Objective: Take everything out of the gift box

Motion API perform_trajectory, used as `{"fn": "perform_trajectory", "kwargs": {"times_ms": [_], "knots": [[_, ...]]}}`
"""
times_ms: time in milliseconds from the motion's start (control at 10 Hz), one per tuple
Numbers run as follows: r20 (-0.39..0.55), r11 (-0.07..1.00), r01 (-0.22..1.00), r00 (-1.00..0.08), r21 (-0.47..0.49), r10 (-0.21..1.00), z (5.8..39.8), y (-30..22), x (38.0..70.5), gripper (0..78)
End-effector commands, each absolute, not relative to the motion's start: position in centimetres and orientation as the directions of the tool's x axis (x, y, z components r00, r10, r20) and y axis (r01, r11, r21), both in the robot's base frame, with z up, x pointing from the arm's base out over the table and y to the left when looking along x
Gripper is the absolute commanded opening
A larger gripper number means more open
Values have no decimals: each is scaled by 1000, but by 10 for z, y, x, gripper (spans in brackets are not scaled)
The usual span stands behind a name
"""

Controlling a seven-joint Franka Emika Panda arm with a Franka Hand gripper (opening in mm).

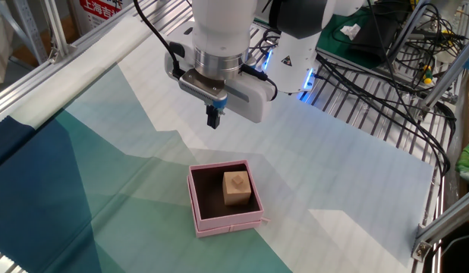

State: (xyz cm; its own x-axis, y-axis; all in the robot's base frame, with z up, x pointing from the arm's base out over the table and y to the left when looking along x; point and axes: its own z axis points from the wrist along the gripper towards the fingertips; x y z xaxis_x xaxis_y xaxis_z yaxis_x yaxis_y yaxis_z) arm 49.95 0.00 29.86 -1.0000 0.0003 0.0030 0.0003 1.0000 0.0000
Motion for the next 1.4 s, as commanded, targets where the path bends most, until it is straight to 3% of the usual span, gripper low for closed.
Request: {"fn": "perform_trajectory", "kwargs": {"times_ms": [100, 1400], "knots": [[18, 974, 226, -974, -2, 226, 299, 0, 499, 0], [33, 962, 272, -962, 24, 272, 298, 39, 489, 0]]}}
